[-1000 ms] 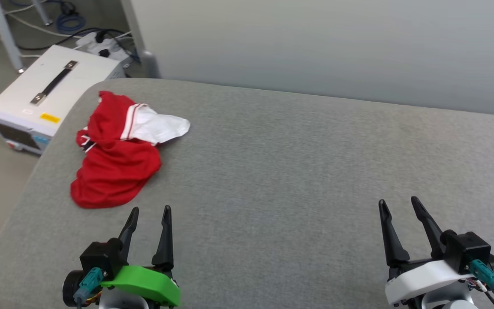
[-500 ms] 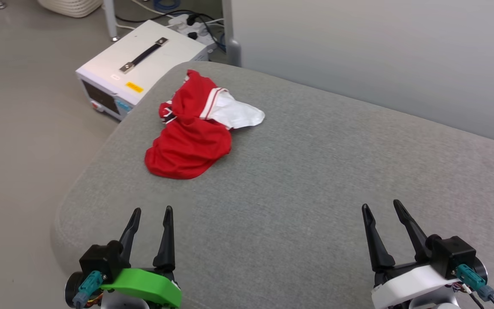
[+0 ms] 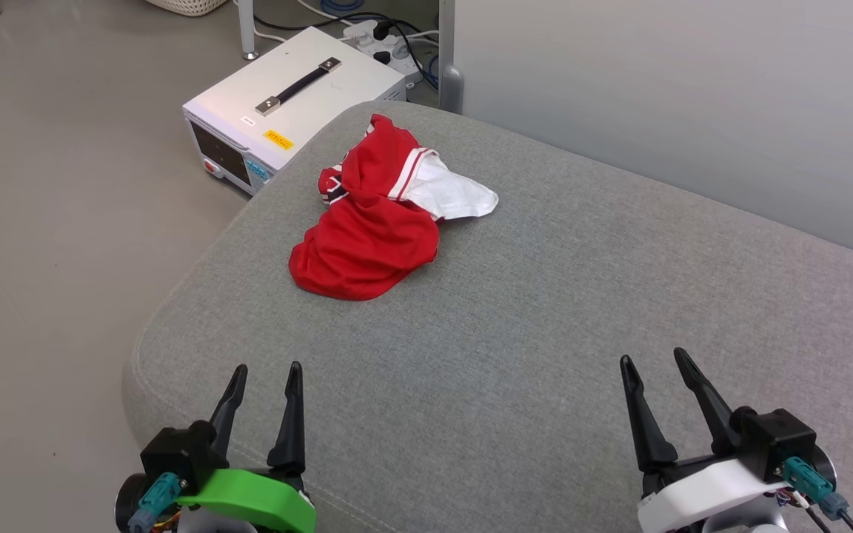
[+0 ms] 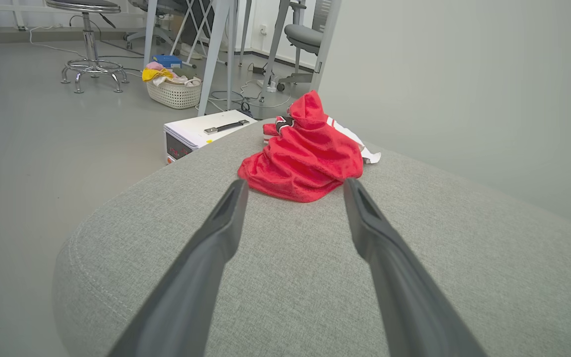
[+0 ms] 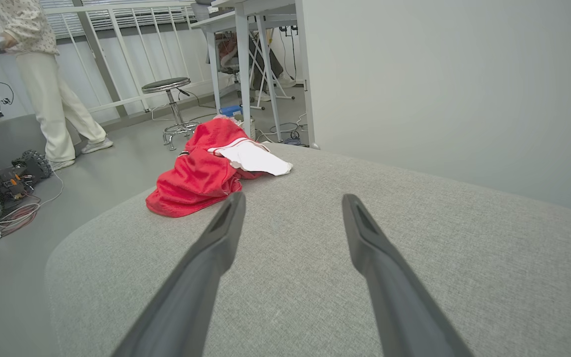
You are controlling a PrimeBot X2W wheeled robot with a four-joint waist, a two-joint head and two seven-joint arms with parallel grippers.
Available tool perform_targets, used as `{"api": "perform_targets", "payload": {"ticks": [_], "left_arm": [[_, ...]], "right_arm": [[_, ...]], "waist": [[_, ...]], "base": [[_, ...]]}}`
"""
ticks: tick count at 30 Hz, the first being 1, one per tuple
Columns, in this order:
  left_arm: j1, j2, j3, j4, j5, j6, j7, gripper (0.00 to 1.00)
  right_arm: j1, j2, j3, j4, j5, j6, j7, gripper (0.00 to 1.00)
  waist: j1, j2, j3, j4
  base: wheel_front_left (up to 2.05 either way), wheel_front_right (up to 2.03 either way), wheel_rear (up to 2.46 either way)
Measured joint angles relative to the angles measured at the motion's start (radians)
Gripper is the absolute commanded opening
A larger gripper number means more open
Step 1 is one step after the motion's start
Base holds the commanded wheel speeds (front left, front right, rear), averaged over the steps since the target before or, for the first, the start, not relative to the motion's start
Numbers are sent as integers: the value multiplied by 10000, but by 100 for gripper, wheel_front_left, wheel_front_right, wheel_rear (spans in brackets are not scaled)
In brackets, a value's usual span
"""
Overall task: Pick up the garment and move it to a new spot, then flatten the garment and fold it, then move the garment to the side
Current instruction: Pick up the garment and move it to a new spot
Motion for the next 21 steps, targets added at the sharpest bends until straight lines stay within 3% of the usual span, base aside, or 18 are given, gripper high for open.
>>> {"api": "perform_targets", "payload": {"ticks": [13, 21], "left_arm": [[-106, 19, 19, 180, 50, -58, -2, 100], [-1916, 959, -280, 2000, 104, -100, 240, 100]], "right_arm": [[-118, 2, 165, -58, -458, 0, 0, 100], [-695, -46, 215, -293, -871, 0, -12, 100]], "waist": [[0, 0, 453, -338], [0, 0, 1335, -899]], "base": [[0, 0, 0], [0, 0, 0]]}}
